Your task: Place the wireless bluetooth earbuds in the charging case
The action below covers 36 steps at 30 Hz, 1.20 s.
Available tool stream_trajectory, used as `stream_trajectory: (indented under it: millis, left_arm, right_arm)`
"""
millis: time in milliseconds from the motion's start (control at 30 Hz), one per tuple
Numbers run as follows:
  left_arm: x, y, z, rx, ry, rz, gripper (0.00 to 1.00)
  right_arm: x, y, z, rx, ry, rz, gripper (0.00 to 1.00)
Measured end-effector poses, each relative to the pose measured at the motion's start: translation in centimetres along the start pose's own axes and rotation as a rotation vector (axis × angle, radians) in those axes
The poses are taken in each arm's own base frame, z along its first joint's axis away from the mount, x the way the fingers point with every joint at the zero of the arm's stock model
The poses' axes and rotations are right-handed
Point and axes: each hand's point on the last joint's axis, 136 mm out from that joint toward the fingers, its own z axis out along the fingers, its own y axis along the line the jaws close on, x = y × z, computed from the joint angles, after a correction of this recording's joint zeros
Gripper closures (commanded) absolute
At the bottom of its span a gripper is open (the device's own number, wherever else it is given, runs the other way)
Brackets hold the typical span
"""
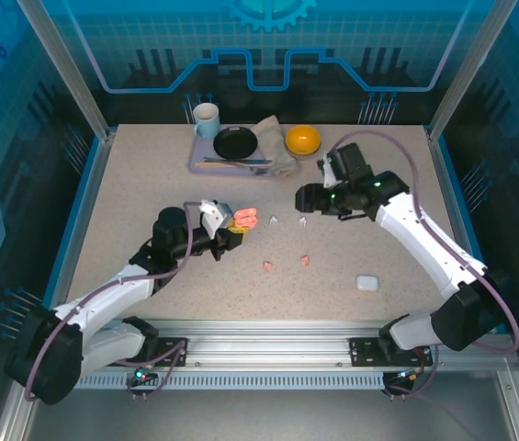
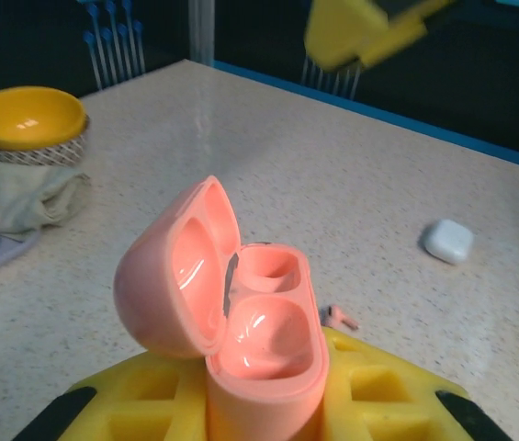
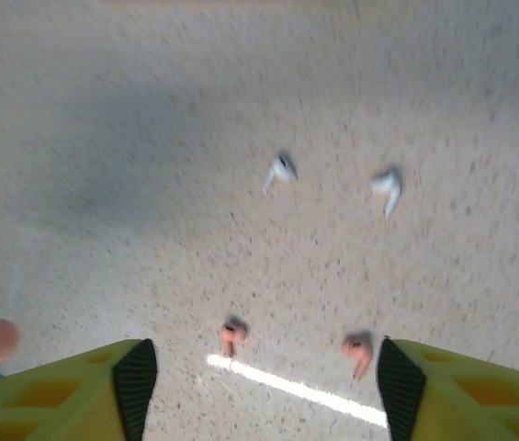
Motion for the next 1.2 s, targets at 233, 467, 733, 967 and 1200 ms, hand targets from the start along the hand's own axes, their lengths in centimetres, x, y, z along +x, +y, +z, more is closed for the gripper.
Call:
stream_trajectory:
  millis: [233, 467, 733, 967, 1200]
  left_arm:
    - [-1.0, 1.1, -1.6, -0.159, -0.147, 0.057, 1.00]
    - [-2.2, 2.9, -2.5, -0.279, -0.222, 0.061, 1.00]
    - [-3.3, 4.1, -3.1, -0.354, -0.269, 0.062, 1.00]
    - [-3.3, 4.2, -3.2, -0.364, -0.269, 0.061, 1.00]
    - [-3.3, 4.4, -3.3, -0.376, -0.268, 0.060, 1.00]
  right_arm:
    - [5.6, 0.7, 5.2, 0.131, 0.140, 0.088, 0.26]
    - [10.4, 1.1, 10.0, 0.309, 0.227, 0.160, 0.27]
    - [12.0, 2.7, 13.1, 0.436, 0.233, 0.250, 0.29]
    - [12.8, 2.6, 14.6, 0.488, 0.239, 0.341, 0.33]
    - [13.2, 2.9, 16.1, 0.495, 0.260, 0.351, 0.40]
